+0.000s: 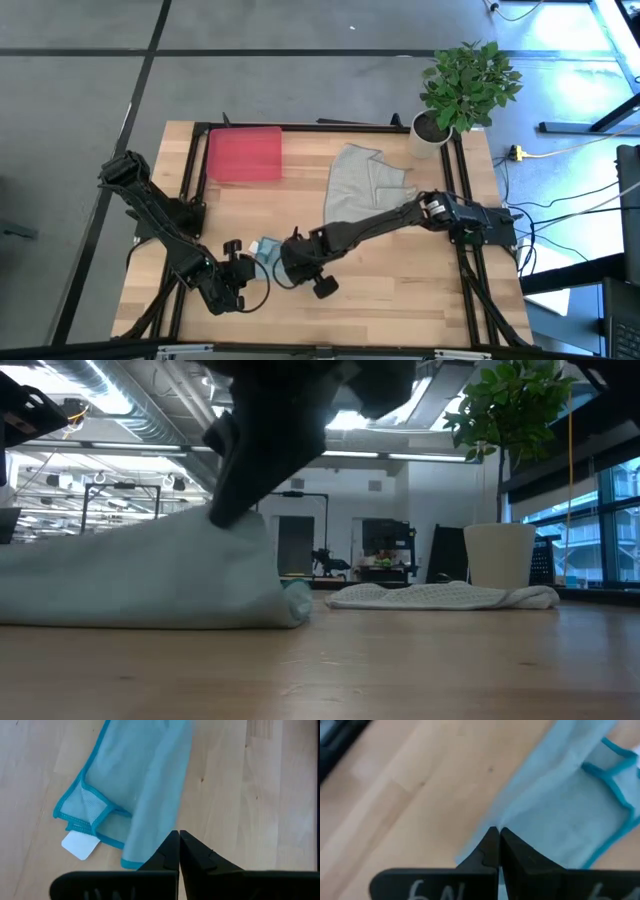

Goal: Roll microfiber towels into tight, uniform cylinder then place into a basket
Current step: Roll the blue towel

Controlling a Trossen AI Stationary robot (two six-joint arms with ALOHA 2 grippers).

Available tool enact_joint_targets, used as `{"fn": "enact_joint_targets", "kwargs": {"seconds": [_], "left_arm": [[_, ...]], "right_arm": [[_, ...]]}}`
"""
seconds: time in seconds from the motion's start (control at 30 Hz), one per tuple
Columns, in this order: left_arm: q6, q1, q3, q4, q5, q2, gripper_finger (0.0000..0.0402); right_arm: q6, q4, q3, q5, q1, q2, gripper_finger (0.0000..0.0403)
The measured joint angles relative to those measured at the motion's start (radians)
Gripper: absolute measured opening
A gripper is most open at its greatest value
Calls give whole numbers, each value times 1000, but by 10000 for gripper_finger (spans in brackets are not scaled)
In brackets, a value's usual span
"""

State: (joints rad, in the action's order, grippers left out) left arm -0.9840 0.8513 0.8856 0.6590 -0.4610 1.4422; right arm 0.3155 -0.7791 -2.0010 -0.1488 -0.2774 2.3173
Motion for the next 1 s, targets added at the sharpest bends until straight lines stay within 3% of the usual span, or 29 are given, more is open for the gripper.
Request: {"fn": "enact_joint_targets", "kwargs": {"seconds": [0.73,1.0], "left_arm": [[68,-16,0,-39,2,31,0],[105,-45,0,-38,1,64,0]], "right_arm": [[-46,6,11,49,-31,0,7],[-161,-80,12,-26,-31,0,7]]}}
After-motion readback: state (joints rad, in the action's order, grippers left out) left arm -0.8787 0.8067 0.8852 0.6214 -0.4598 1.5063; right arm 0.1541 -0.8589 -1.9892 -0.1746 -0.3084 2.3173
